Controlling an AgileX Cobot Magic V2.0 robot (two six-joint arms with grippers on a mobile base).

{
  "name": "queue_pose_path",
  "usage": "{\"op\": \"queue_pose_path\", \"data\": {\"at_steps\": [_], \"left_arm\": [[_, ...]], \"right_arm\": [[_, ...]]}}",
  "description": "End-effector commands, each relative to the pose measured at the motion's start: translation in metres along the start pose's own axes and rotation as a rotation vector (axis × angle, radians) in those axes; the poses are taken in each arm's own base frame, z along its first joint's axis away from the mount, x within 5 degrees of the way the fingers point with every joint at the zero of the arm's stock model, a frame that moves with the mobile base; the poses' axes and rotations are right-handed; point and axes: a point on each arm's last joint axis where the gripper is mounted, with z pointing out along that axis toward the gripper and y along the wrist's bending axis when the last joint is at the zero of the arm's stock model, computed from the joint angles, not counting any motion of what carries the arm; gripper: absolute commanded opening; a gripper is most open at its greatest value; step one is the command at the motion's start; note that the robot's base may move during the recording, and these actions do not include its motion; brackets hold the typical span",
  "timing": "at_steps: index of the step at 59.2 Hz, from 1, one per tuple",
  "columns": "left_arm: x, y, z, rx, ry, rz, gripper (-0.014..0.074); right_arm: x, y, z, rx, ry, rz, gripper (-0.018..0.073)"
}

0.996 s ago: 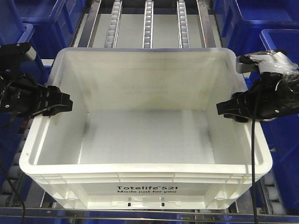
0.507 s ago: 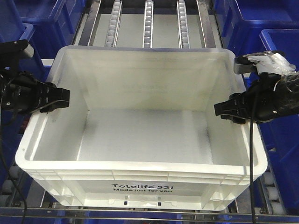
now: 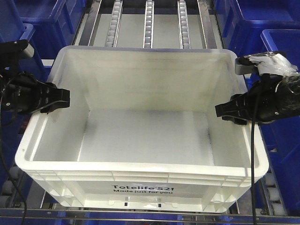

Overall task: Move bin from left to right shelf
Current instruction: 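Pull the gripped tote toward the robot off the roller shelf, then lift the tote clear of the shelf with both grippers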

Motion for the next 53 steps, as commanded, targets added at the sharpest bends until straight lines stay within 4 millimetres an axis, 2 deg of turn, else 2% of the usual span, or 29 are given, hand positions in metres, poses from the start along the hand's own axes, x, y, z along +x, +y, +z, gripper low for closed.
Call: {"op": "queue_pose_path", "data": {"at_steps": [1, 53], "left_arm": [[-0.012, -0.017, -0.026, 0.07, -0.137, -0.001, -0.0007], [-0.004, -0.038, -0.082, 0.134, -0.25, 0.039, -0.0006]], "right_arm": [[-0.018, 0.004, -0.025, -0.009, -0.181, -0.007, -0.0008], [-0.012, 0.014, -0.076, -0.071, -0.311, 0.013, -0.0004]]}}
